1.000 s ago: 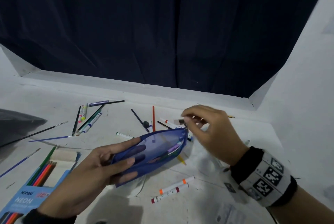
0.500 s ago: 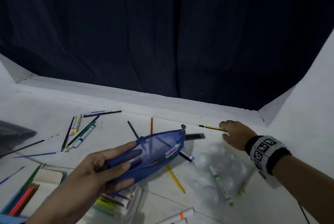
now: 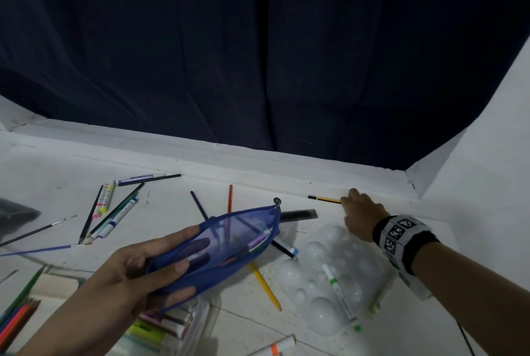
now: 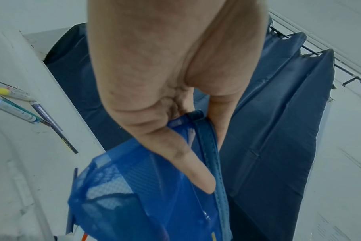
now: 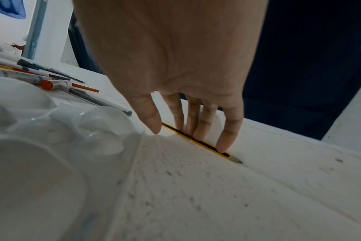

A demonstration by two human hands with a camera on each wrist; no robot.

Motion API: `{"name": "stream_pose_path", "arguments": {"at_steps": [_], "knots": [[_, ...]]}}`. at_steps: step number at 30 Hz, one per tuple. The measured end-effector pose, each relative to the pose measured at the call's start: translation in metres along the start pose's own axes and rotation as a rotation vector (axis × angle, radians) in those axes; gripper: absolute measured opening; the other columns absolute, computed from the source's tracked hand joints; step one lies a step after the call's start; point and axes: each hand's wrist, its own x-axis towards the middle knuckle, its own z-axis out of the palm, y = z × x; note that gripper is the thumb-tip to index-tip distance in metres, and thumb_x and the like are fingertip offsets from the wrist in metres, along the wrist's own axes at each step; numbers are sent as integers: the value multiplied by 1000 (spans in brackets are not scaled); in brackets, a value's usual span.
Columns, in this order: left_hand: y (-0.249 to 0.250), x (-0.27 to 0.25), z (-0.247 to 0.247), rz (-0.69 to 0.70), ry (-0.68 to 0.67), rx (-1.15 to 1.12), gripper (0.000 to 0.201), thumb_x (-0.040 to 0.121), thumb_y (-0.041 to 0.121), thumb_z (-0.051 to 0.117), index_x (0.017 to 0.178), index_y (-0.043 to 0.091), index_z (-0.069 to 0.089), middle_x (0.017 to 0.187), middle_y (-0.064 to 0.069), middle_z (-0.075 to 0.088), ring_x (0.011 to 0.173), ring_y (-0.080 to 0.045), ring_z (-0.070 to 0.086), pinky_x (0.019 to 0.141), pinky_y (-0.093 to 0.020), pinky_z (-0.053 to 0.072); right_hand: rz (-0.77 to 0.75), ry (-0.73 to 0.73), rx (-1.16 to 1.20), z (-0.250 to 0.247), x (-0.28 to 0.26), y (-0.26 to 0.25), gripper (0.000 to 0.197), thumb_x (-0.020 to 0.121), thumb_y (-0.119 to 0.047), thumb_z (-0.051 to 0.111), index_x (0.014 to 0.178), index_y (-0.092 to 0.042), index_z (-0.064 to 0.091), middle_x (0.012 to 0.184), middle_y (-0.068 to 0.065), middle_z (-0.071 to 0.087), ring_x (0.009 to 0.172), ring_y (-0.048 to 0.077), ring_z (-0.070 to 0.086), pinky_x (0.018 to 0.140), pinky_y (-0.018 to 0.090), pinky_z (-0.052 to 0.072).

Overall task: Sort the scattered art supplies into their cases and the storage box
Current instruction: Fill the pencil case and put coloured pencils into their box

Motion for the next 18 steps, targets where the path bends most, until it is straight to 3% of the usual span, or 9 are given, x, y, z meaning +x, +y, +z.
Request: {"name": "stream_pose_path", "arguments": {"at_steps": [5, 8, 11, 14, 18], "knots": [[-3, -1, 2, 5, 3, -25, 75, 41, 14, 98, 112, 27, 77, 124, -4, 71, 111, -23, 70, 70, -32, 62, 8, -25, 4, -2, -1, 3, 26, 92, -12, 43, 117, -13, 47, 125, 5, 37, 114, 26, 41, 81, 43, 41], [-6, -2, 4, 13, 4, -9, 96, 24, 30, 104, 115, 25, 76, 123, -5, 72, 111, -24, 70, 71, -33, 61, 15, -85, 73, -5, 0, 10, 27, 95, -19, 42, 121, -14, 46, 128, 5, 40, 119, 28, 39, 91, 46, 43], [-8, -1, 6, -3, -3, -11, 85, 34, 24, 103, 114, 25, 76, 124, -6, 71, 112, -24, 70, 72, -34, 62, 72, -67, 122, -4, -4, 20, 39, 95, -23, 43, 134, -20, 44, 131, 6, 42, 122, 28, 39, 96, 48, 42], [-10, -1, 7, 2, -6, 22, 98, 21, 38, 103, 114, 27, 76, 124, -3, 72, 111, -24, 70, 73, -34, 62, 124, -48, 80, -1, -8, 25, 47, 95, -23, 42, 140, -30, 36, 135, 7, 40, 124, 29, 36, 95, 48, 39], [-8, 2, 13, 5, 4, 26, 102, 14, 42, 102, 112, 28, 77, 122, -2, 72, 109, -24, 71, 72, -35, 62, 144, -68, 145, -2, -5, 25, 44, 95, -22, 42, 138, -34, 39, 134, 8, 39, 125, 31, 35, 97, 49, 38]]}}
